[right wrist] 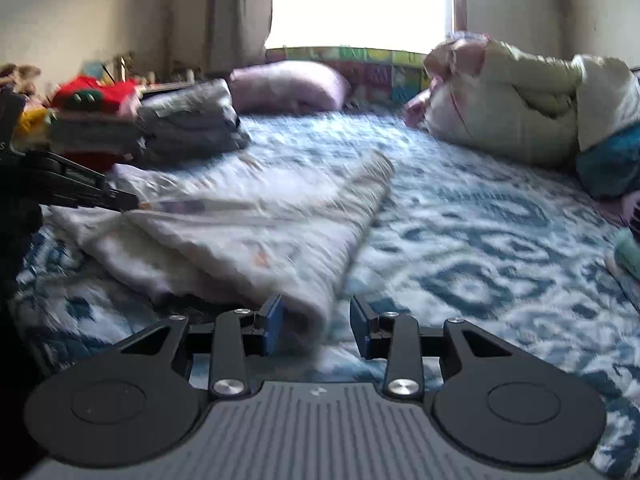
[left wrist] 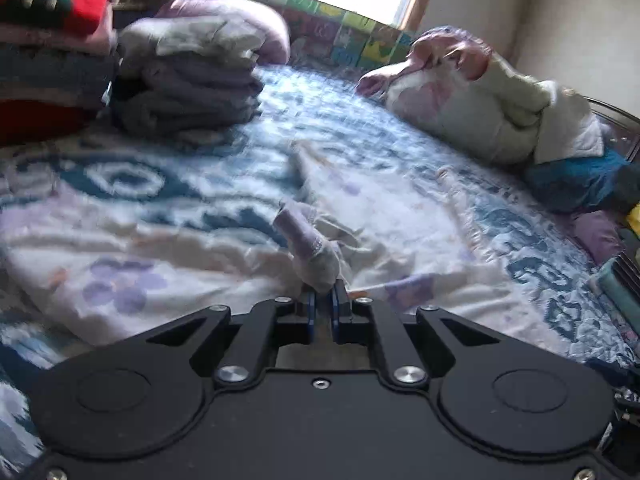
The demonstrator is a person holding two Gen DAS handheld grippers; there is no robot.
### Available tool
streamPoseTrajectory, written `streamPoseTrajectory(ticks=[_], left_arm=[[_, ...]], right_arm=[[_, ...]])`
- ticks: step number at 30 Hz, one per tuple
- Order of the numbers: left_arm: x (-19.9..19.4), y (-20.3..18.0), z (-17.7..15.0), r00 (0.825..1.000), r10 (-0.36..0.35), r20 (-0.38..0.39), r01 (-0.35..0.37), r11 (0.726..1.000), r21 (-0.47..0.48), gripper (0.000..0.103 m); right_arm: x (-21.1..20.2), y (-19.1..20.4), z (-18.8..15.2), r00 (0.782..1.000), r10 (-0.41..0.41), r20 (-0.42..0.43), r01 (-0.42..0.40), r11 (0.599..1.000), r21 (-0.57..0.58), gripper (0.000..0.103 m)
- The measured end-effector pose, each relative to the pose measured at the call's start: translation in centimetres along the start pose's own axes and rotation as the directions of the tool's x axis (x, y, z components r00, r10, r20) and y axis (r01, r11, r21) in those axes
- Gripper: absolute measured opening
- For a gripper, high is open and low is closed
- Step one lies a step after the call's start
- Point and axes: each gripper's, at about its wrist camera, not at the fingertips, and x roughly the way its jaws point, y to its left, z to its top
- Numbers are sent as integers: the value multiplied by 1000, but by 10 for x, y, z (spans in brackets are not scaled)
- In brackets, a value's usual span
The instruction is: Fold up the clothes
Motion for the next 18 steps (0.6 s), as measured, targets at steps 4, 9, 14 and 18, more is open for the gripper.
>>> streamPoseTrajectory(ticks=[4,9,14,18], left_arm=[[3,2,-1,997,41,-58,-41,999,10,24],[-23,-12,18,987,149,56,-153,986,72,26],[-12,-58,61,994,45,103,-62,984,169,26],[35,-123,87,994,-86,68,58,940,337,26]], right_arm=[[15,3,16,998,47,31,-48,998,31,38],[55,4,17,997,74,-27,-73,996,55,39],[59,3,3,992,111,-55,-108,992,66,39],[59,0,0,990,133,-54,-128,988,82,40]])
